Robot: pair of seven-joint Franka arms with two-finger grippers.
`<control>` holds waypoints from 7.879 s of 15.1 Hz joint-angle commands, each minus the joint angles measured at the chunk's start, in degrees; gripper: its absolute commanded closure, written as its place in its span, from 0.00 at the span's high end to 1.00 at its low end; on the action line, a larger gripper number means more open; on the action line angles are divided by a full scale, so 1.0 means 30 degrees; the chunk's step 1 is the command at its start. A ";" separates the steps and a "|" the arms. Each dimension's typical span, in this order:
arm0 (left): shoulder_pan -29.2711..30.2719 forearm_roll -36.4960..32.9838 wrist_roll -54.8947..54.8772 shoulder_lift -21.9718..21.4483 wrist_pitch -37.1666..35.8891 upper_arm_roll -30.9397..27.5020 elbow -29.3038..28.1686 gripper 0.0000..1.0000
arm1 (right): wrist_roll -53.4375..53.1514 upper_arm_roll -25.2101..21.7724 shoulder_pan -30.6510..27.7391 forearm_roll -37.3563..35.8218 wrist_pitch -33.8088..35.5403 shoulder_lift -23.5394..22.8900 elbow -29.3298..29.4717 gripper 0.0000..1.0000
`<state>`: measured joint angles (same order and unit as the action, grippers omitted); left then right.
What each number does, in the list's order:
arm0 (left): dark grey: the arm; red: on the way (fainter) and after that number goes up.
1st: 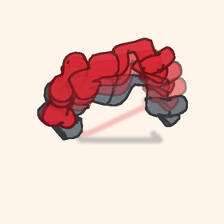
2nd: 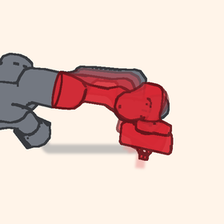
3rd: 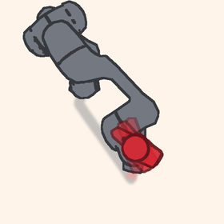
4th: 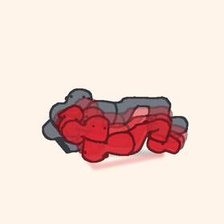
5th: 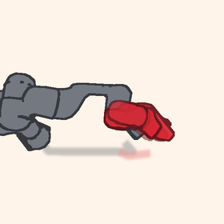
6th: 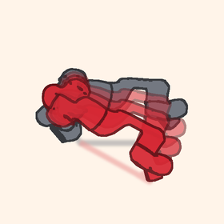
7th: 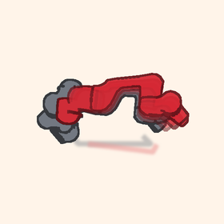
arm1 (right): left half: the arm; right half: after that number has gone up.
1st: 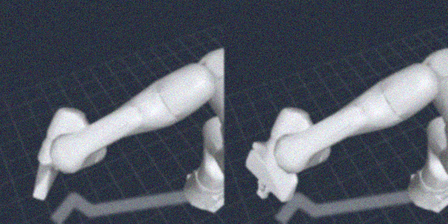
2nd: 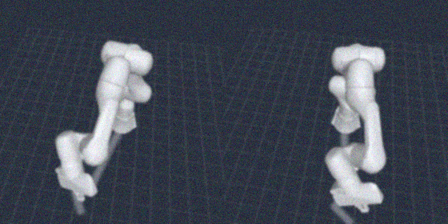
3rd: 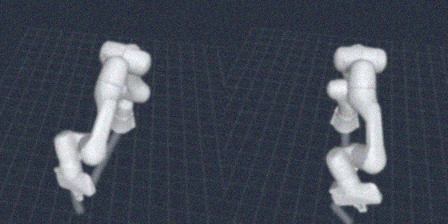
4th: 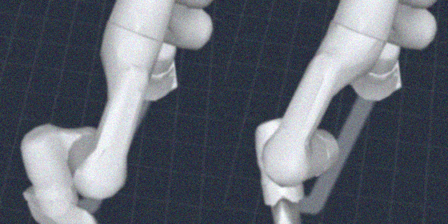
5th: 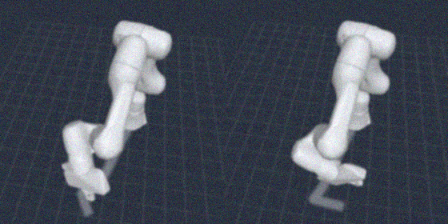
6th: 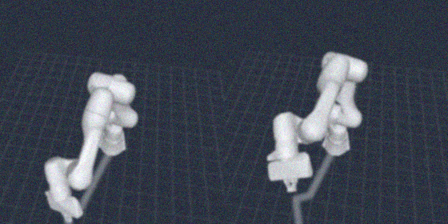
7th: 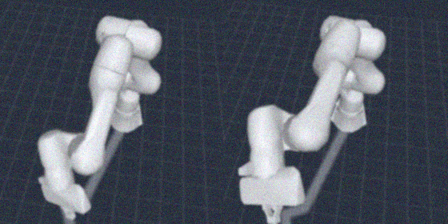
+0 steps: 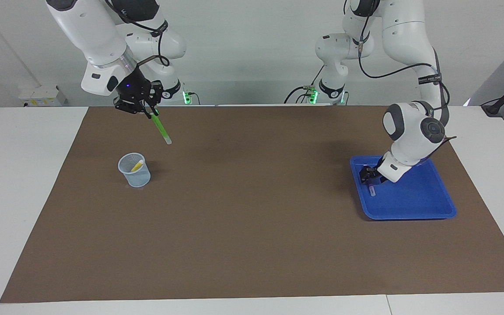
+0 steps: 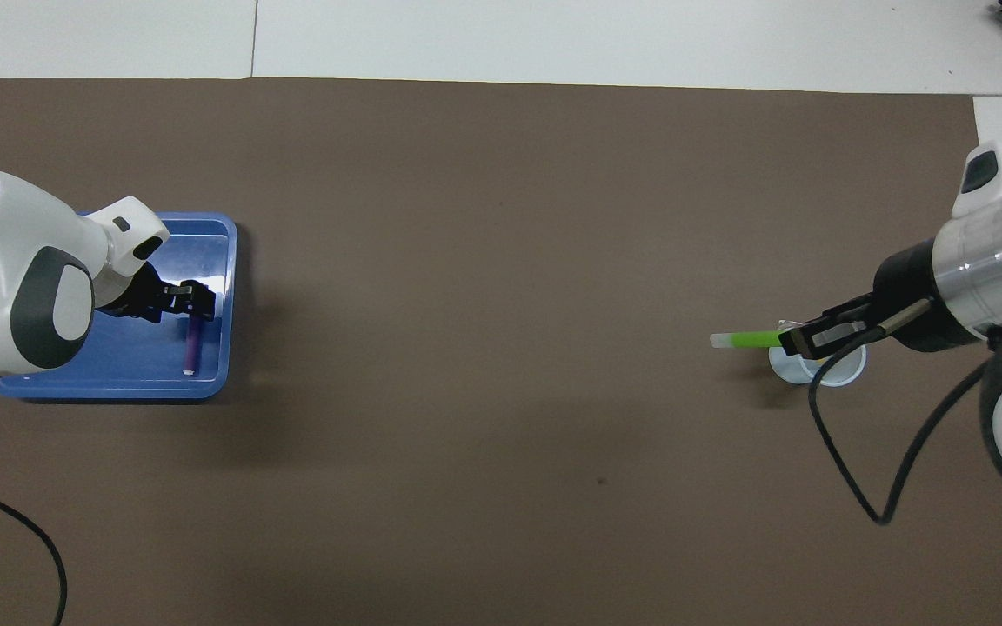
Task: Right arm passes pens to left for tray arrangement
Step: 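Pull the green pen from the cup with the right gripper, then carry the green pen with the right gripper while the left gripper approaches, then grasp the green pen with the left gripper while the right gripper releases, then place the green pen in the tray beside the purple pen with the left gripper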
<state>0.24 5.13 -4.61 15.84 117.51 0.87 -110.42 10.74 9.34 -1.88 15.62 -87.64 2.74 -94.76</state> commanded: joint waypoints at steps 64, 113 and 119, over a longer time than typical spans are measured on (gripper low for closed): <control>-0.5645 1.8357 2.2600 -0.8678 -0.1965 0.0618 -0.4298 0.00 | -1.7086 0.4769 0.5579 0.5136 -1.5347 0.2134 -0.6498 0.00; 0.0213 0.0113 0.0136 -0.7682 -0.9644 0.0384 -0.0812 0.00 | 2.0933 0.4652 -0.5725 -0.7430 -1.1943 0.0407 -1.0600 0.99; 0.0975 -0.3026 -0.3269 -0.7244 -0.6921 0.0384 -0.1542 0.00 | 2.1439 0.4652 -0.6169 -0.7637 -1.3236 0.0141 -1.1243 0.80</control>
<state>2.16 -1.37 -12.24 -6.89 93.36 1.58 -113.86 74.50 22.57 -19.57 -5.98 -125.21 2.56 -126.76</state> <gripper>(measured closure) 0.811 0.198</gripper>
